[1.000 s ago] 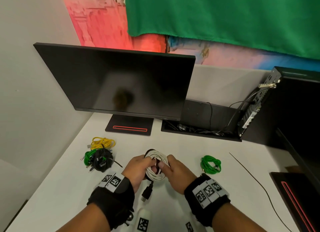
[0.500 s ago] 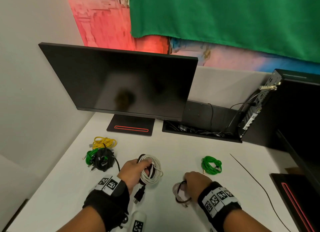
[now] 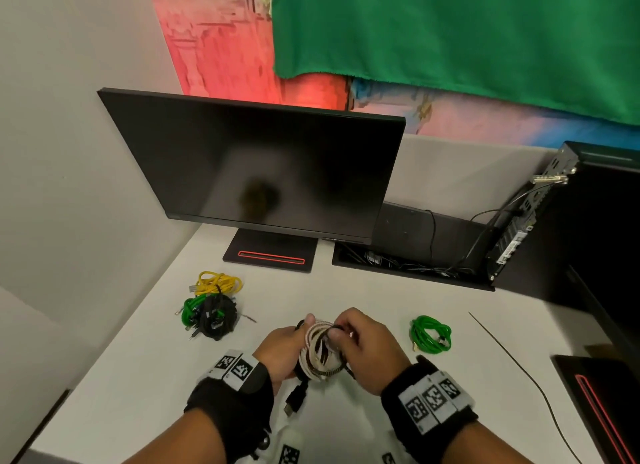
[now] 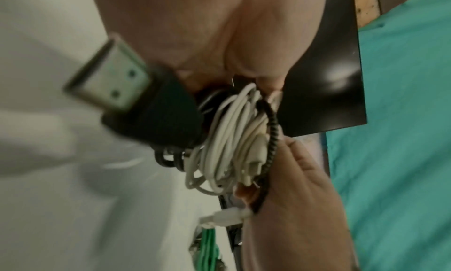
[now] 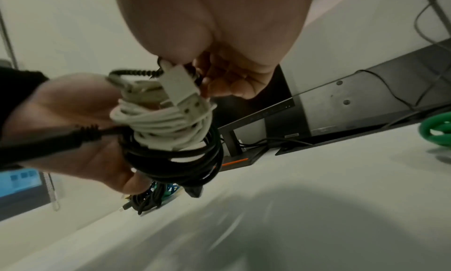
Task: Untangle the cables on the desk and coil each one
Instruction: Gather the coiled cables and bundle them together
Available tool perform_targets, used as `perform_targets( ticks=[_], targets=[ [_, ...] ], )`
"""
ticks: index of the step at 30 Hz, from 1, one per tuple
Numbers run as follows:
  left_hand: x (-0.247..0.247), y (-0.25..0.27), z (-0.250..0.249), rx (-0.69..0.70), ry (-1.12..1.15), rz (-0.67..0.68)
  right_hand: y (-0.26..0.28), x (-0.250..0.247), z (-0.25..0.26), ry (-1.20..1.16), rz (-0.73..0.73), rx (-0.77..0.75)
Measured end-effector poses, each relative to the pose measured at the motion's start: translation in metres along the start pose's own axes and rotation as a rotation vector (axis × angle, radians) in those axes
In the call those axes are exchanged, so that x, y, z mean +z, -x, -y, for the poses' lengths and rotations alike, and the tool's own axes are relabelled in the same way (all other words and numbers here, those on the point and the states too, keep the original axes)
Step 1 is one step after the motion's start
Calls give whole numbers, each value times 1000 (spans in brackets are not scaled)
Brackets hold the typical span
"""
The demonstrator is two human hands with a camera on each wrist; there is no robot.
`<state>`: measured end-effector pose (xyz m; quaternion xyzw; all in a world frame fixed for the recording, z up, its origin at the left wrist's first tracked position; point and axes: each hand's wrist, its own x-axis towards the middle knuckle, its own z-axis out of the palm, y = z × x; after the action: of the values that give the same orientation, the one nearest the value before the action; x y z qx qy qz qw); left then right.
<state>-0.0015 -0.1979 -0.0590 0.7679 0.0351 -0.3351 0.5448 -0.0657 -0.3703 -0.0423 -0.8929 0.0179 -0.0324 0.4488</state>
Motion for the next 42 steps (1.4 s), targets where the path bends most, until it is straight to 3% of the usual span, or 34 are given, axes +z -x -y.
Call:
perform_targets(
  ticks=[3,5,8,12,15,17,20,22,26,29,36,39,42],
  targets=[
    [3,8,-8,-68,285,124,-6,3,6,113,-48,-67],
    [3,10,-12,-20,315,173,-11,2,6,159,-67,-89],
    [5,11,-18,79,202,110,-15,4,2,183,-67,-86],
    [5,6,-13,105,105,-35,-16,0,-13,124,19,-47],
    [-1,-4,-6,92,66,-103,-32,-36,-49,114,-139,142],
    [-6,-7,-3,78,49,-106,-41,-71,-80,229,-256,371],
    [-10,-11,0,49,58,-93,-45,-104,-119,485,-48,692],
    [-10,-12,1,31,79,-90,-41,-106,-129,576,114,740],
    [-9,-13,0,9,123,-88,-30,-92,-126,547,163,747],
    [-11,-11,-1,8,134,-108,-21,-76,-113,342,164,693],
    [-11,-6,-1,6,30,-118,-12,-46,-32,-209,199,240],
    [-7,-3,-6,25,-3,-66,-17,-22,-13,-188,128,195],
    [-6,-1,-8,-13,104,-51,-19,-1,-6,-78,21,178]
  ],
)
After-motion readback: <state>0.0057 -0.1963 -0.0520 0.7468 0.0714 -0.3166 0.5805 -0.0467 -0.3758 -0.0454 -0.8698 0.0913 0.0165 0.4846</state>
